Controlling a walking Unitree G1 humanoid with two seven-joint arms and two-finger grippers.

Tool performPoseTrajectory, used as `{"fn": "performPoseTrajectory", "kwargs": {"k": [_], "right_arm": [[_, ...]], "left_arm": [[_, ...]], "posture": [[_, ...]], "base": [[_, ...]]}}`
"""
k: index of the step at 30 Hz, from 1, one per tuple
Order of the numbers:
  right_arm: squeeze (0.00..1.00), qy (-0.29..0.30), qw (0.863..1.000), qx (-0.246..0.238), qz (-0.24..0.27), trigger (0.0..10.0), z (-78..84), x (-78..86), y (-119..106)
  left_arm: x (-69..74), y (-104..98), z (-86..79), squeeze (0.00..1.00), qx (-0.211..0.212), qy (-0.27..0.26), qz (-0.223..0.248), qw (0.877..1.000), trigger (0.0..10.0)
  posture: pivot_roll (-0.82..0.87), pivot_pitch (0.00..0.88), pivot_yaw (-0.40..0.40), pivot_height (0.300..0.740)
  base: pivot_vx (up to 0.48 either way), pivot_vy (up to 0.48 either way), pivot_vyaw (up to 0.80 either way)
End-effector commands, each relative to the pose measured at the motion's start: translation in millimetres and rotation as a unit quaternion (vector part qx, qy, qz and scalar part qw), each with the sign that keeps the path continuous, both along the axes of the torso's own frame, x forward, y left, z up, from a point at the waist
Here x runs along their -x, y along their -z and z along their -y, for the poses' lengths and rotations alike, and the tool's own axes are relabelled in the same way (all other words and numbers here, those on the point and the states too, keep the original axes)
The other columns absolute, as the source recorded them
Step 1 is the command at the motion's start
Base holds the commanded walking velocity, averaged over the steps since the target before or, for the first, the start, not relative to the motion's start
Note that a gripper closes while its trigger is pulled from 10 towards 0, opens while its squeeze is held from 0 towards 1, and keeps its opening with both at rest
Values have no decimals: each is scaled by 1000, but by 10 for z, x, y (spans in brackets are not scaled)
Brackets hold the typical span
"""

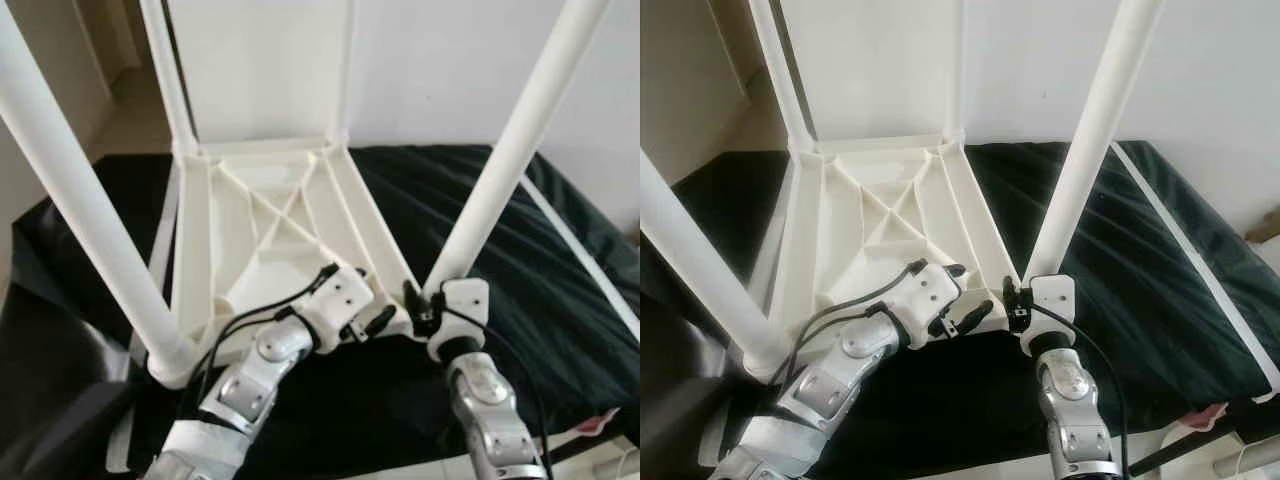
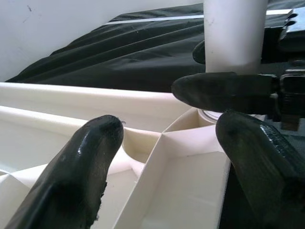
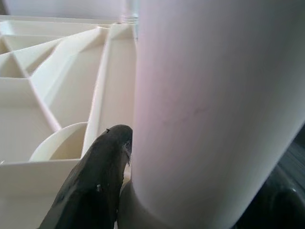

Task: Building children table

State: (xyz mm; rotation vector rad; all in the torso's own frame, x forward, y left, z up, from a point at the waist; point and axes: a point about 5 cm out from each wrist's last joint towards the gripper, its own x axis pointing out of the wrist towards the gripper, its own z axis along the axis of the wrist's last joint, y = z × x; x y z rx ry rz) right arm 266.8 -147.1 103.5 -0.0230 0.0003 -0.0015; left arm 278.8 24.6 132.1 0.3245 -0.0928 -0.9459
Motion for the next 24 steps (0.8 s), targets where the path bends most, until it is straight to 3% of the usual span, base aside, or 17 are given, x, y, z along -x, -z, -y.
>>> {"fn": "performPoseTrajectory", "kwargs": {"k": [1,4,12,13,14,15,24], "right_arm": [[0,20,998,-25,-51,10000,-36,28,173],[0,9,999,-24,-45,10000,-113,31,152],[0,19,999,-21,-39,10000,-86,-5,122],[392,18,999,-19,-38,10000,-82,-5,118],[392,18,999,-18,-37,10000,-78,-5,115],[1000,17,999,-15,-35,10000,-63,-5,111],[1000,3,1000,-12,-10,10000,103,15,36]], "left_arm": [[0,53,15,0,-8,-7,0,1000,10000],[-5,47,34,0,-6,-6,0,1000,10000],[-17,36,62,0,-6,-3,4,1000,10000],[-22,36,58,0,-6,-4,4,1000,10000],[-25,35,56,0,-6,-4,4,1000,10000],[-32,28,53,0,-5,-6,5,1000,10000],[-31,11,69,0,-1,-7,7,1000,10000]], "posture": [[-12,0,-42,740],[-13,0,-41,740],[-15,0,-42,740],[-13,0,-44,740],[-13,0,-44,740],[-13,0,-45,740],[-15,0,-45,740]], "base": [[0,0,0],[0,0,0],[0,0,0],[0,0,0],[0,0,0],[0,0,0],[0,0,0]]}}
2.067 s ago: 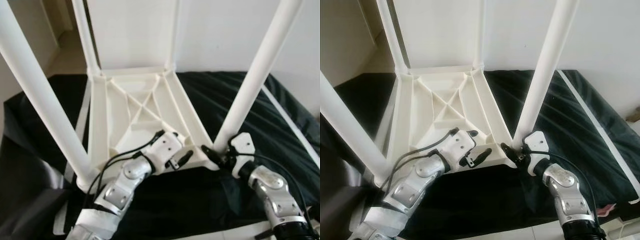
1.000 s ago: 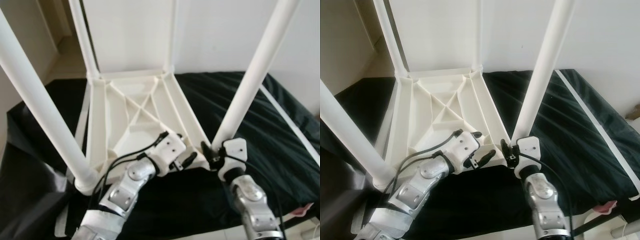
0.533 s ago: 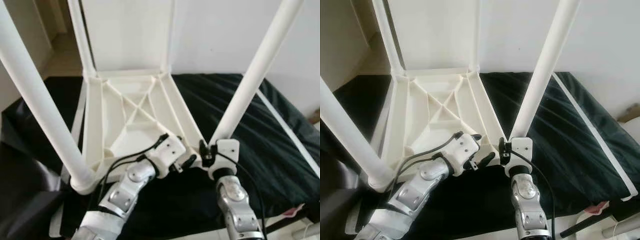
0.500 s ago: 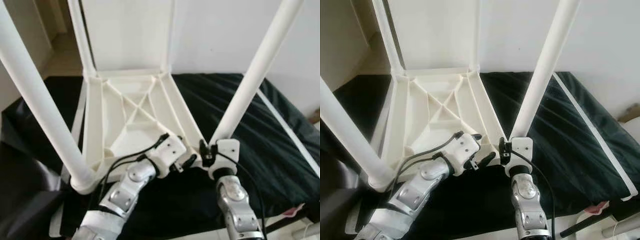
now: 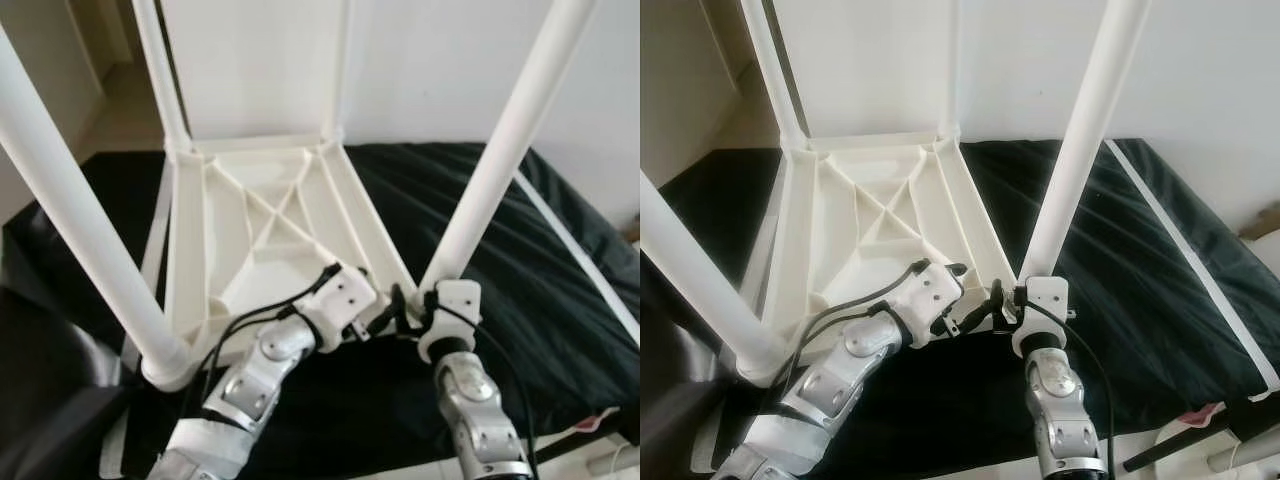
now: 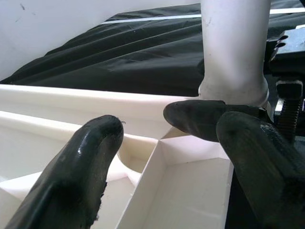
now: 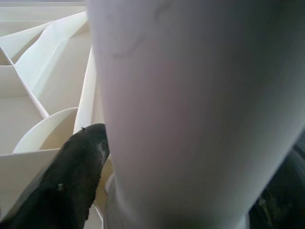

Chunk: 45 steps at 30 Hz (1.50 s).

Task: Building children table

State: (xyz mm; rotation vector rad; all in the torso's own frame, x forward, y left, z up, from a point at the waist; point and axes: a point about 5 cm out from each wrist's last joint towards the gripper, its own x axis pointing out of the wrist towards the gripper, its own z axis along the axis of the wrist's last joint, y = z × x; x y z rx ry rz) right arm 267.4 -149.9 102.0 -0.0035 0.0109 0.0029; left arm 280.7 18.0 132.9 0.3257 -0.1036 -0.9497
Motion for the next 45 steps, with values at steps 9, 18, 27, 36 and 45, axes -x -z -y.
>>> {"fn": "performPoseTrajectory", "kwargs": {"k": [9,18,27,36,45], "right_arm": [[0,-74,997,13,12,10000,276,61,-53],[0,-203,978,51,16,10000,279,24,-135],[0,-288,952,103,3,0,334,-111,-178],[0,-312,945,100,-12,0,321,-49,-105],[0,-279,956,86,-25,10000,364,-22,-33]], "left_arm": [[-6,36,-38,0,-11,-5,2,1000,10000],[-5,47,-86,0,-20,0,1,1000,10000],[-22,24,-106,0,-20,-3,3,1000,10000],[-16,28,-130,0,-19,-9,1,1000,10000],[-11,41,-133,0,-21,-6,-2,1000,10000]], "posture": [[-21,0,-30,740],[-23,0,-16,740],[-8,0,-22,740],[-2,0,-28,740],[-14,0,-22,740]], "base": [[0,0,0],[0,0,0],[0,0,0],[0,0,0],[0,0,0]]}}
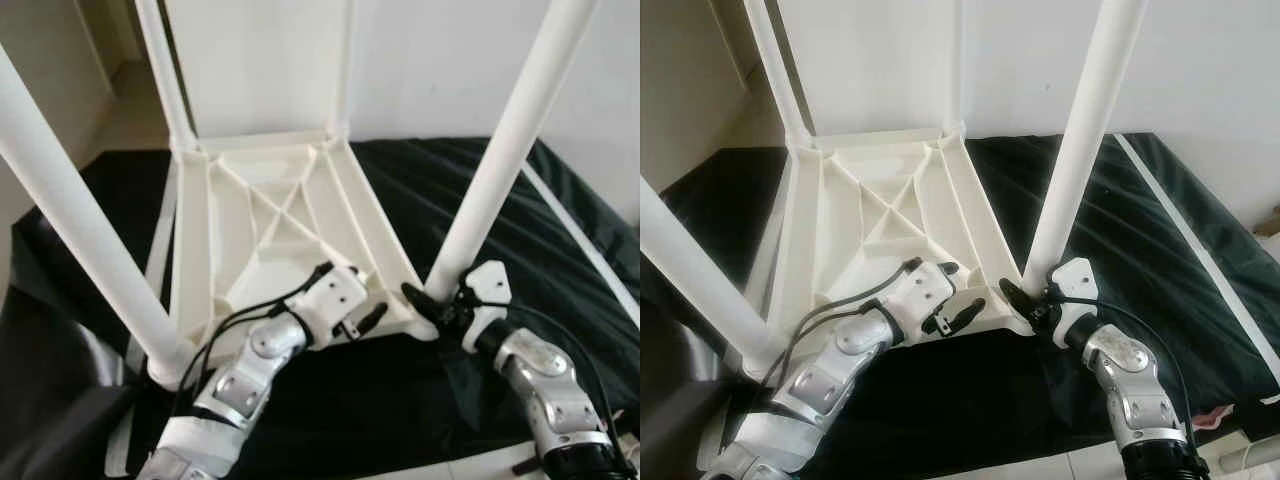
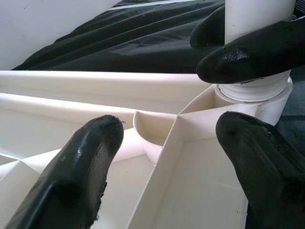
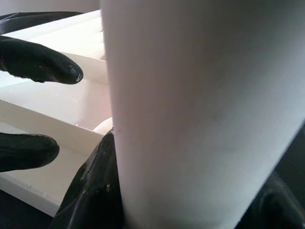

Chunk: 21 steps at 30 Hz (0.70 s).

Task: Building children table

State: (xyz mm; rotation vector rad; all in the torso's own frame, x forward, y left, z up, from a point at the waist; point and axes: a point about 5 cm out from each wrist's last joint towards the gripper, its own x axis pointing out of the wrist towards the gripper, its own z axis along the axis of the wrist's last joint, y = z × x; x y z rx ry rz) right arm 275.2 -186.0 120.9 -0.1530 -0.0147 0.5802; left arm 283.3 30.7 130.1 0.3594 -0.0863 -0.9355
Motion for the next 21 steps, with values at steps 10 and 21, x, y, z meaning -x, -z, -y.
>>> {"fn": "performPoseTrajectory", "kwargs": {"k": [10,21], "right_arm": [[0,64,997,-7,-28,10000,-47,84,175],[0,280,956,-84,-22,10000,-66,30,198]], "left_arm": [[18,19,3,0,-2,3,-5,1000,10000],[6,27,8,0,2,-1,-5,1000,10000]], "posture": [[-16,0,-30,740],[-8,0,-51,740]], "base": [[0,0,0],[0,0,0]]}}
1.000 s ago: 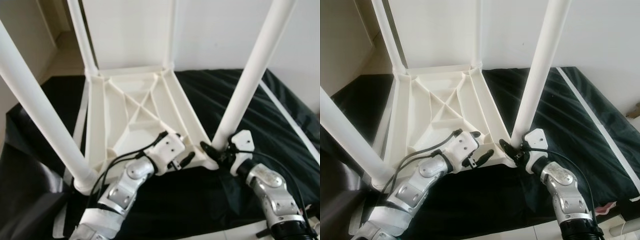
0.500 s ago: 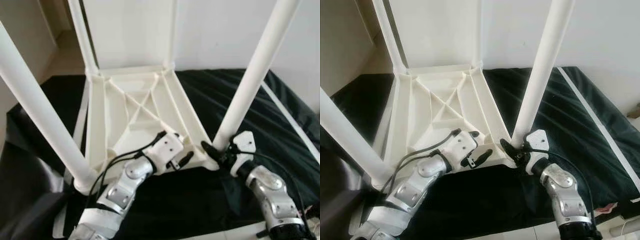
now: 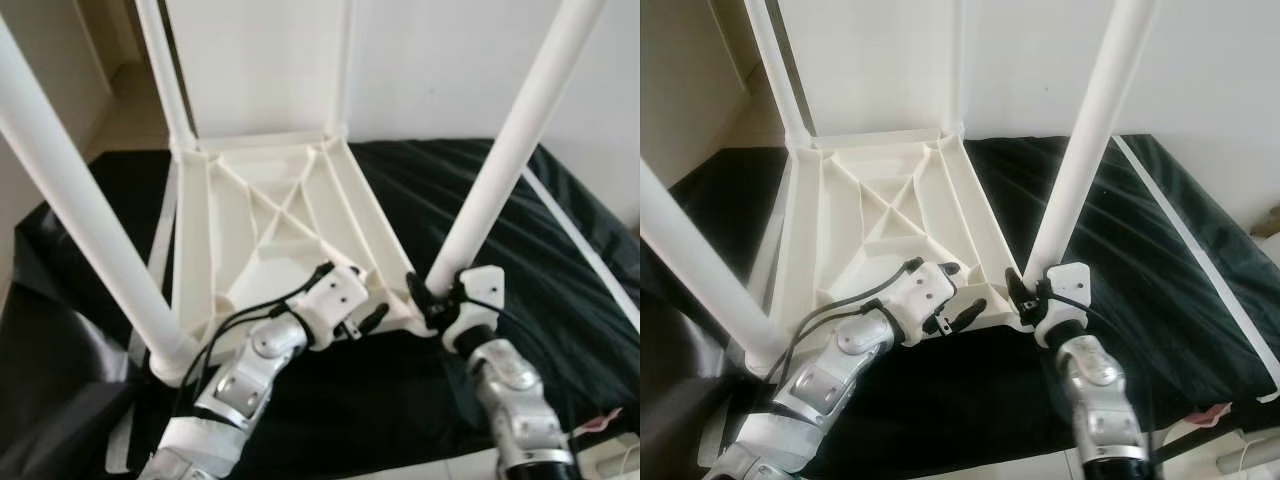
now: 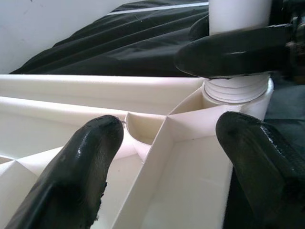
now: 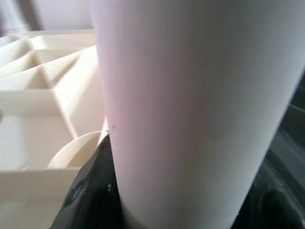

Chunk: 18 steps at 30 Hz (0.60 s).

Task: Building children table

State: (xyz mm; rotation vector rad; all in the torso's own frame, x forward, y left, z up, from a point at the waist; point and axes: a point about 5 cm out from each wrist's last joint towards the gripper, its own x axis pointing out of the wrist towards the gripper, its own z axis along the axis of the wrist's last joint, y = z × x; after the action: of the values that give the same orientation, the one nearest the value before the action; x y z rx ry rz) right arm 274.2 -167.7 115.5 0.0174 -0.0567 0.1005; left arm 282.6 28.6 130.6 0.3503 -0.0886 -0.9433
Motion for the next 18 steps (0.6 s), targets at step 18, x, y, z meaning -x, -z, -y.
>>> {"fn": "performPoseTrajectory", "kwargs": {"k": [18], "right_arm": [[0,164,983,-27,-84,10000,-87,36,276]], "left_arm": [[-31,-9,17,0,5,-5,4,1000,10000]], "posture": [[0,0,-60,740]], "base": [[0,0,0]]}}
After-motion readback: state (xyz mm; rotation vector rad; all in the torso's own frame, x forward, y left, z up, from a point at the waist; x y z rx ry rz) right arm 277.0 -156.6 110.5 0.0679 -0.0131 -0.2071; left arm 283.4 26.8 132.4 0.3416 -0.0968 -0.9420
